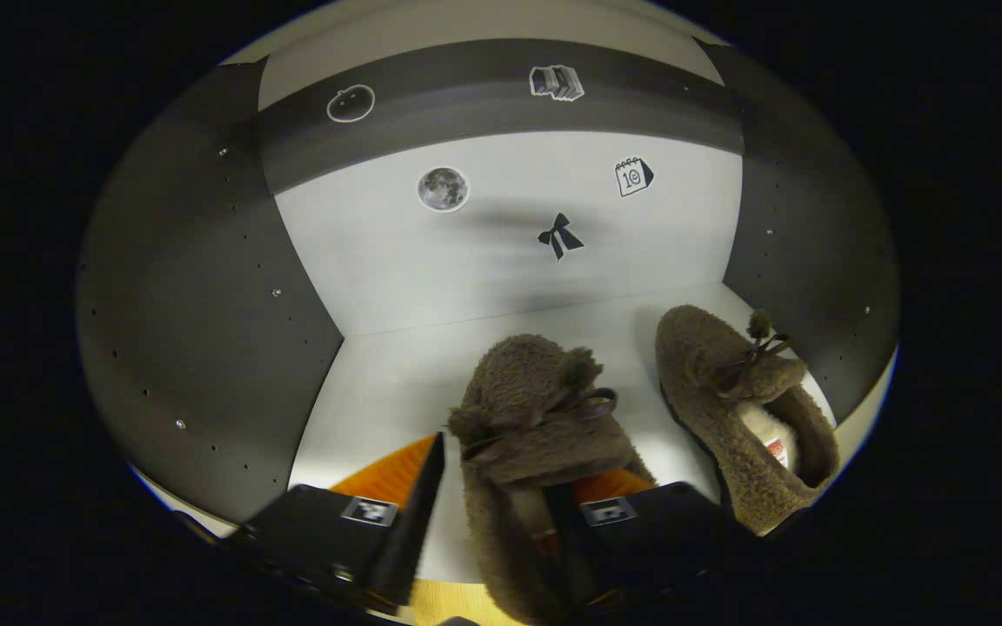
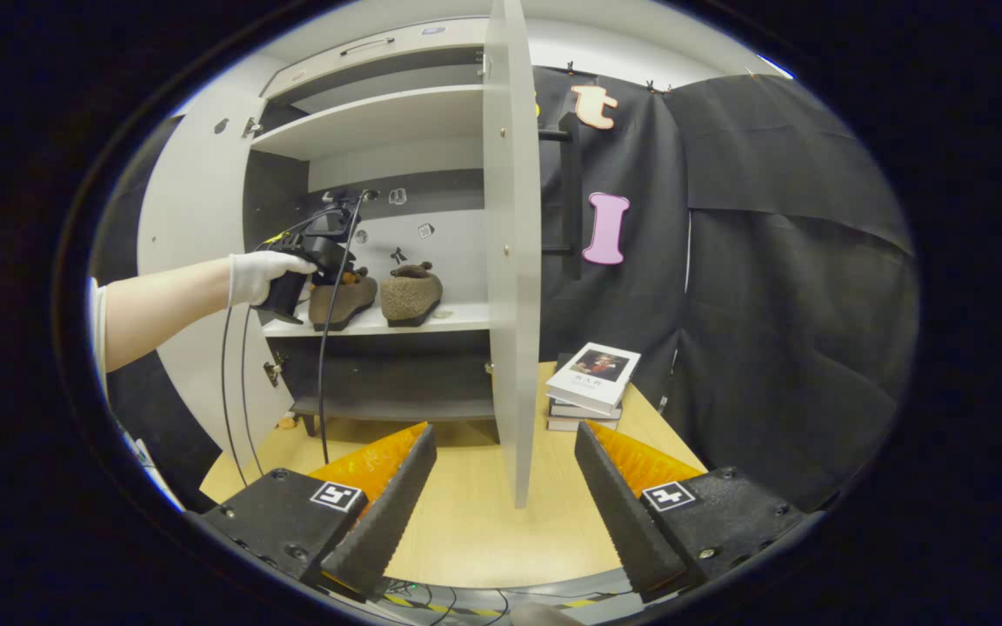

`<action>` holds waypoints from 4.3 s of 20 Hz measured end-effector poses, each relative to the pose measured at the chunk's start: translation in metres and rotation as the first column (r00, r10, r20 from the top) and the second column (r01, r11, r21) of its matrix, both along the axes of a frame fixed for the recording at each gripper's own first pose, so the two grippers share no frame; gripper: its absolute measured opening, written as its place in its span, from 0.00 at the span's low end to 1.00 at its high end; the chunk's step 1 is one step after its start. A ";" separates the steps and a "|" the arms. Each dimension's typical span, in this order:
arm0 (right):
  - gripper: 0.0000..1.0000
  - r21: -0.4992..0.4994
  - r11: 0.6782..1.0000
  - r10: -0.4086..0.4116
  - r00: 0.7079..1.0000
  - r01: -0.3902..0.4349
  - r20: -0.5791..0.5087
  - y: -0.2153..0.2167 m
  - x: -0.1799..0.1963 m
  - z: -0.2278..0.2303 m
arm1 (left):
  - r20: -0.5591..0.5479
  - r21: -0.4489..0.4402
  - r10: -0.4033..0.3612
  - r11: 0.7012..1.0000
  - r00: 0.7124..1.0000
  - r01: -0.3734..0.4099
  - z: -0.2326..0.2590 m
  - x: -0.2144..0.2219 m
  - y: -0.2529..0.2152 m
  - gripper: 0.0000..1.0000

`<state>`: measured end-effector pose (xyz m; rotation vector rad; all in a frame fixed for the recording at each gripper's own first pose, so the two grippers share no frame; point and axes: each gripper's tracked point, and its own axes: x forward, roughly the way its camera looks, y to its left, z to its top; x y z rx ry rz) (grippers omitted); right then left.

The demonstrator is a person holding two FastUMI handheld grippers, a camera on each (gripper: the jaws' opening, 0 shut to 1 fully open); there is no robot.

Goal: Grab one shoe with the right hand and put it into the shoe cabinet, grab the other shoe with the left hand and put it into the shoe cabinet; then close the right door with the right hand and the left door with the left hand.

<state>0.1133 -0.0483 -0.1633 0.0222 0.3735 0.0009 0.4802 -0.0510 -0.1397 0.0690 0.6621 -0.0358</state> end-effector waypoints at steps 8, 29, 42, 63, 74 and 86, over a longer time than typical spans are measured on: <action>1.00 0.002 1.000 0.030 1.000 -0.030 0.004 0.010 -0.001 0.002 | 0.059 -0.047 -0.012 0.999 0.998 0.015 0.032 -0.028 0.002 0.97; 1.00 -0.015 0.999 0.048 0.992 -0.047 0.115 0.023 -0.018 0.042 | 0.516 -0.092 0.045 0.996 0.855 0.003 0.142 -0.286 0.032 0.96; 1.00 -0.042 0.996 0.082 0.985 -0.076 0.152 0.045 -0.027 0.051 | 0.581 -0.049 0.060 0.998 0.811 -0.039 0.107 -0.430 0.038 0.96; 1.00 -0.015 0.990 -0.129 0.947 0.139 0.293 -0.120 0.089 0.152 | 0.543 -0.086 0.154 0.988 0.825 -0.128 0.103 -0.422 0.016 0.96; 0.95 -0.062 0.996 0.074 0.965 -0.060 0.251 -0.054 0.094 0.154 | 0.508 -0.113 0.233 0.973 0.830 -0.204 0.090 -0.426 0.031 0.96; 0.97 -0.067 0.959 0.282 0.925 -0.274 0.255 0.066 0.081 0.140 | 0.490 -0.086 0.233 0.972 0.840 -0.219 0.087 -0.439 0.063 0.96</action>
